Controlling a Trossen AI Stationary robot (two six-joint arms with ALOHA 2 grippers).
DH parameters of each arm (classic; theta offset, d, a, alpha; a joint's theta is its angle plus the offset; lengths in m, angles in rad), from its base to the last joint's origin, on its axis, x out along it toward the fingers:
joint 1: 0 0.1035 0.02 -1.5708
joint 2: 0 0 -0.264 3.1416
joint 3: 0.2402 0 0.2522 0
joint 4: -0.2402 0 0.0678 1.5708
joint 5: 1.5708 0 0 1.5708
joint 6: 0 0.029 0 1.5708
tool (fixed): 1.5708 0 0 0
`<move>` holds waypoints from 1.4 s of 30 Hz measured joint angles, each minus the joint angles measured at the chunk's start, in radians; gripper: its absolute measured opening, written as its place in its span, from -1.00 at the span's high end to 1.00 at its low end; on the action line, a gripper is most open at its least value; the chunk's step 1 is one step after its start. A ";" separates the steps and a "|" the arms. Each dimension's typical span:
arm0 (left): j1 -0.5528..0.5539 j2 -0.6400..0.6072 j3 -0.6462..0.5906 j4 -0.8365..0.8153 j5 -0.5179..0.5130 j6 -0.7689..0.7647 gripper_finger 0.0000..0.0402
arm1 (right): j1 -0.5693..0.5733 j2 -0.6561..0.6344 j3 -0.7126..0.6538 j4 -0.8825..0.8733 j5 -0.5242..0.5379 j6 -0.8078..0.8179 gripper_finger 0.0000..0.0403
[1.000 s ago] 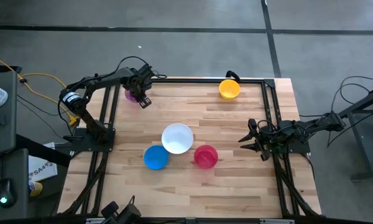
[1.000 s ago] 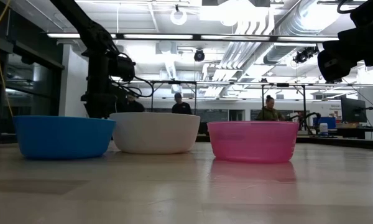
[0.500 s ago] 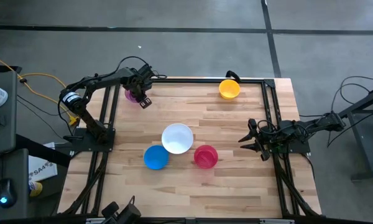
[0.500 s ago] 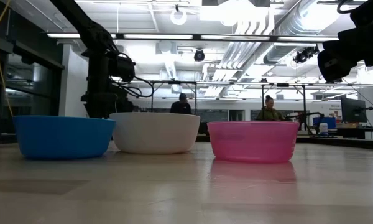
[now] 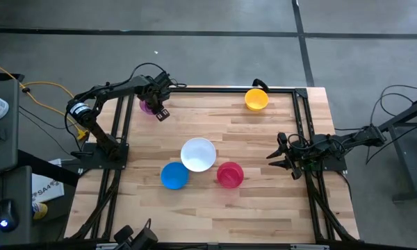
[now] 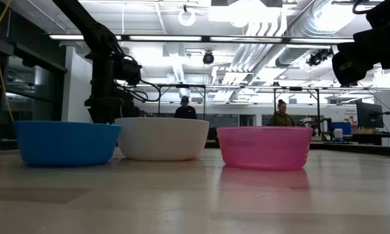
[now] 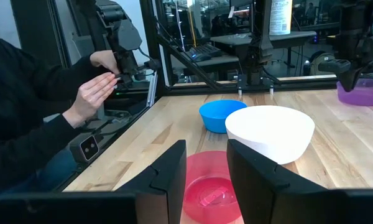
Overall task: Nest bowls inside each other
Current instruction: Stack the violet bowl on top of the white bowl
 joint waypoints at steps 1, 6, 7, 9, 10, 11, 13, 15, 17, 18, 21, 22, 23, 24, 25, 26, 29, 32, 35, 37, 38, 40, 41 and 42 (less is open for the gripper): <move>0.000 0.000 0.000 0.000 0.000 0.000 0.83 | 0.000 0.000 0.000 0.000 0.000 0.000 0.46; 0.000 0.000 0.000 0.000 0.007 0.000 0.97 | 0.000 0.000 0.000 0.000 0.000 0.000 0.46; 0.000 0.000 0.000 0.000 0.007 0.000 0.97 | 0.000 0.000 0.000 0.000 0.000 0.000 0.46; 0.000 0.000 0.000 0.000 0.007 0.000 0.96 | 0.000 0.000 0.000 0.000 0.000 0.000 0.46; 0.000 0.000 0.000 0.000 0.007 0.001 0.96 | 0.000 0.000 0.000 0.000 0.000 0.000 0.46; 0.000 0.000 0.000 0.000 0.007 0.001 0.97 | 0.000 0.000 0.000 0.000 0.000 0.000 0.46; 0.000 0.000 0.000 0.000 0.007 0.001 0.98 | 0.000 0.000 0.000 0.000 0.000 0.000 0.46; 0.000 0.000 0.000 0.000 0.007 0.001 0.99 | 0.000 0.000 0.000 0.000 0.000 0.000 0.46; 0.000 0.000 0.000 0.000 0.007 0.001 0.99 | 0.000 0.000 0.000 0.000 0.000 0.000 0.46; 0.000 0.000 0.000 0.000 0.007 0.001 0.99 | 0.000 0.000 0.000 0.000 0.000 0.000 0.46; 0.000 0.000 0.000 0.000 0.007 0.001 0.99 | 0.000 0.000 0.000 0.000 0.000 0.000 0.46; 0.000 0.000 0.000 -0.001 0.007 0.001 0.99 | 0.000 0.000 0.000 0.000 0.000 0.000 0.46; 0.000 0.000 0.000 0.000 0.007 0.001 0.99 | 0.000 0.000 0.000 0.000 0.000 0.000 0.46; 0.000 0.000 0.000 0.000 0.007 0.001 0.99 | 0.000 0.000 0.000 0.000 0.000 0.000 0.46; 0.000 0.000 0.000 -0.001 0.007 0.001 0.99 | 0.000 0.000 0.000 0.000 0.000 0.000 0.46; 0.000 0.000 0.000 -0.001 0.008 0.001 0.99 | 0.000 0.000 0.000 0.000 0.000 0.000 0.46; 0.000 0.000 0.000 -0.002 0.020 0.001 1.00 | 0.000 0.000 0.000 0.000 0.000 0.000 0.46; 0.000 0.000 0.005 -0.012 0.039 0.001 1.00 | 0.000 0.000 0.000 0.000 0.000 0.000 0.46; -0.002 0.000 0.034 -0.051 0.042 0.000 1.00 | 0.000 0.000 0.000 0.000 0.000 0.000 0.46; -0.016 0.000 0.060 -0.076 0.041 -0.003 1.00 | 0.000 0.000 0.000 0.000 0.000 0.000 0.46; -0.023 0.000 0.074 -0.091 0.042 -0.004 1.00 | 0.000 0.000 0.000 0.000 0.000 0.000 0.46; -0.038 -0.004 0.101 -0.115 0.042 -0.005 1.00 | 0.000 0.000 0.000 0.000 0.000 0.000 0.46; -0.048 -0.008 0.114 -0.127 0.042 -0.008 1.00 | 0.000 0.000 0.000 0.000 0.000 0.000 0.46; -0.061 -0.011 0.128 -0.139 0.041 -0.015 1.00 | 0.000 0.000 0.000 0.000 0.000 0.000 0.46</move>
